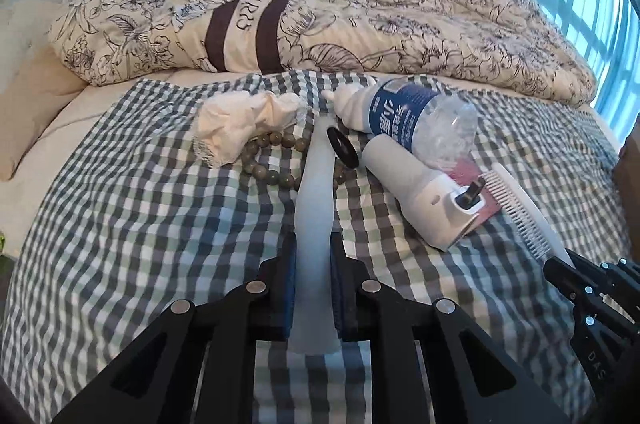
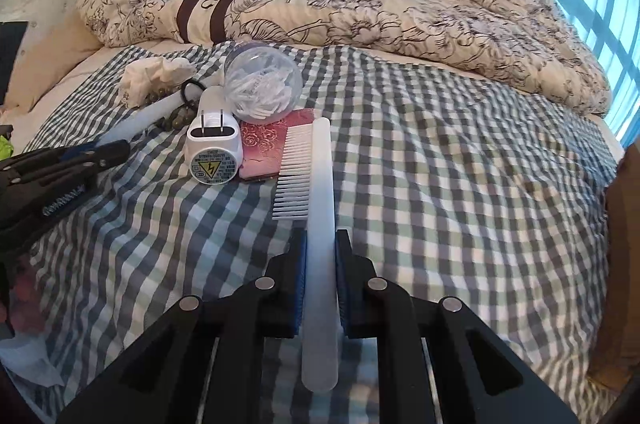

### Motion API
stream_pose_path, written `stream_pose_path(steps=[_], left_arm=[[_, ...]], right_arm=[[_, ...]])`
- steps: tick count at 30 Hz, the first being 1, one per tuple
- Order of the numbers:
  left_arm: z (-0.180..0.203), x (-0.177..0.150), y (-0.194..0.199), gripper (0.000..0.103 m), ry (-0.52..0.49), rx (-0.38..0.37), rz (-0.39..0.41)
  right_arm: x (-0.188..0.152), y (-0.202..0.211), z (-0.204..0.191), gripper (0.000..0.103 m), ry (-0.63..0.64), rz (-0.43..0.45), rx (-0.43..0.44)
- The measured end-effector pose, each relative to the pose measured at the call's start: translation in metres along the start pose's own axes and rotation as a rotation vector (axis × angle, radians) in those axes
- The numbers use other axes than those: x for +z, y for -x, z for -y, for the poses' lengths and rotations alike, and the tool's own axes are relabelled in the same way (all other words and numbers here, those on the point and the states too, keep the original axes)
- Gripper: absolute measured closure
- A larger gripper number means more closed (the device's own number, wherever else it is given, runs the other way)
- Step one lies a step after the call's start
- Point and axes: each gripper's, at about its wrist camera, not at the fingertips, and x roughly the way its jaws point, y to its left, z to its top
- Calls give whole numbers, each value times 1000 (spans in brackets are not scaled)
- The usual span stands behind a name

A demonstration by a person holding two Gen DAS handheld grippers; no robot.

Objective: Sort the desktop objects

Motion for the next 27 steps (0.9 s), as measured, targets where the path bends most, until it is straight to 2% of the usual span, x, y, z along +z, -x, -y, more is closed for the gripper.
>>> stream_pose_path(steps=[13,27], left_arm=[[-9,14,69,89,23,5,60],[21,28,143,89,-43,-10,123]], right_arm=[[4,55,15,90,-23,39,-19],[9,122,31,90,-42,100,-13]])
